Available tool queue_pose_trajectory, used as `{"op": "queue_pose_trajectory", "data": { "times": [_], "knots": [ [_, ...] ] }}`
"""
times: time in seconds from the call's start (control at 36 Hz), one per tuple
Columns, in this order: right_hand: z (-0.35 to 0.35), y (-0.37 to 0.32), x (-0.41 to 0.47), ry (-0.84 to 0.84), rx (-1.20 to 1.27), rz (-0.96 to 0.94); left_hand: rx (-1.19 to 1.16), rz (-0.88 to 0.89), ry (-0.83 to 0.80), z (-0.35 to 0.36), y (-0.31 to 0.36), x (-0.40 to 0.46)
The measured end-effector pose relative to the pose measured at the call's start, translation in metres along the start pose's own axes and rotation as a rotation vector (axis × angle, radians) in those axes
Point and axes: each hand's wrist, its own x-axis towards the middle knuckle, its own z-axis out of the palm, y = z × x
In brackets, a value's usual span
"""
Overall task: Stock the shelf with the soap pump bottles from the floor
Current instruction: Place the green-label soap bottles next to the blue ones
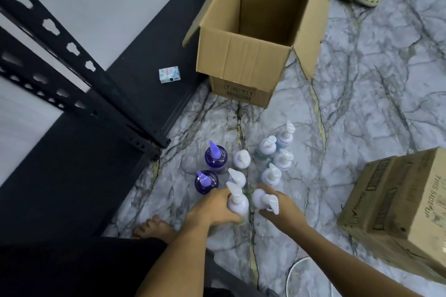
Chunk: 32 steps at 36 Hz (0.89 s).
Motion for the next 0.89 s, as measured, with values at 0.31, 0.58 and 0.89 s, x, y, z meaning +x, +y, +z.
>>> {"op": "queue_pose_trajectory", "data": {
  "times": [0.31, 0.58, 0.89],
  "knots": [
    [-0.047, -0.017, -0.038, 0.144, 0.26, -0.153, -0.213, 0.023, 0.154, -0.028, 0.024, -0.042],
    [-0.106, -0.069, -0.051, 0.299, 0.517, -0.263, -0.335, 0.143, 0.443, -0.071, 0.057, -0.103],
    [-0.194, -0.22, -0.068, 0.391, 0.609, -0.626, -0.441, 0.388, 0.858, -0.165, 0.087, -0.225]
  ]
}}
